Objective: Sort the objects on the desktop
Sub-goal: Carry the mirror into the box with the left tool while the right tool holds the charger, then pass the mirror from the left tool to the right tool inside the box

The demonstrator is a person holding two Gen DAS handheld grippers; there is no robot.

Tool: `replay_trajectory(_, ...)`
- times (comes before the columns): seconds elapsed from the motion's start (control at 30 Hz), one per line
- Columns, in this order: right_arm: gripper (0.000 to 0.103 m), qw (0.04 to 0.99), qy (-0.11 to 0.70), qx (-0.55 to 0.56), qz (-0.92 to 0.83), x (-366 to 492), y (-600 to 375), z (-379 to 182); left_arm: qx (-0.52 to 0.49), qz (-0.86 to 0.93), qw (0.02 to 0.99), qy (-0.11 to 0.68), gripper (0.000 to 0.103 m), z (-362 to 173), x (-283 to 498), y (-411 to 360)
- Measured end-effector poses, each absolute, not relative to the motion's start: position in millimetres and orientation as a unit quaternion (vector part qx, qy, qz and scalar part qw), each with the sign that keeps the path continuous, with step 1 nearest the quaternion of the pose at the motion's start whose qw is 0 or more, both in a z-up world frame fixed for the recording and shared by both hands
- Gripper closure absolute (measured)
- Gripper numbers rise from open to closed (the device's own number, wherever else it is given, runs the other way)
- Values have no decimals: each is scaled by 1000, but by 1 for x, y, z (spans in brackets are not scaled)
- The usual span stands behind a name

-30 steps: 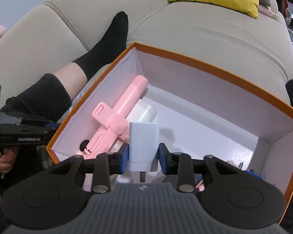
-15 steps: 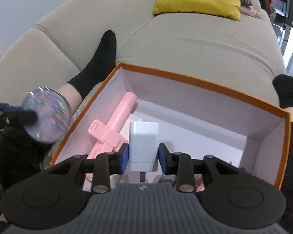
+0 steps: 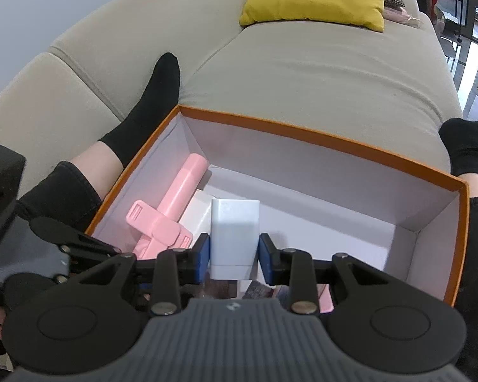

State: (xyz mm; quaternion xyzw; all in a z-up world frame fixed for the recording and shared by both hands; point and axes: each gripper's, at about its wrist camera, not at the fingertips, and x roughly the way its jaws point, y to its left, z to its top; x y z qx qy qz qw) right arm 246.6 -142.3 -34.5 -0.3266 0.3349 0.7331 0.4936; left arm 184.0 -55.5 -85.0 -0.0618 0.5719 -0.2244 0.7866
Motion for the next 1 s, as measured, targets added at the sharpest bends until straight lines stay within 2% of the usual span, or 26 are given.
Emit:
replay_trajectory(0.27,68,459,338,-357,740,240,-133,-48,-80,-235,758,603,88,-102,185,-56)
replay_trajectory(0.43,68,456,329,-364,742,238,-131,-49,-11,-200,773,602,77,-97,180,-66)
replay_trajectory(0.7,69,451,318,-379,743,240,-130,-48,35,-180,780,599,71,-92,173,-72)
replay_trajectory(1.0,69,408,305,-398,763,227,-127,-49,27,-199,795,573,70,-64,159,-56)
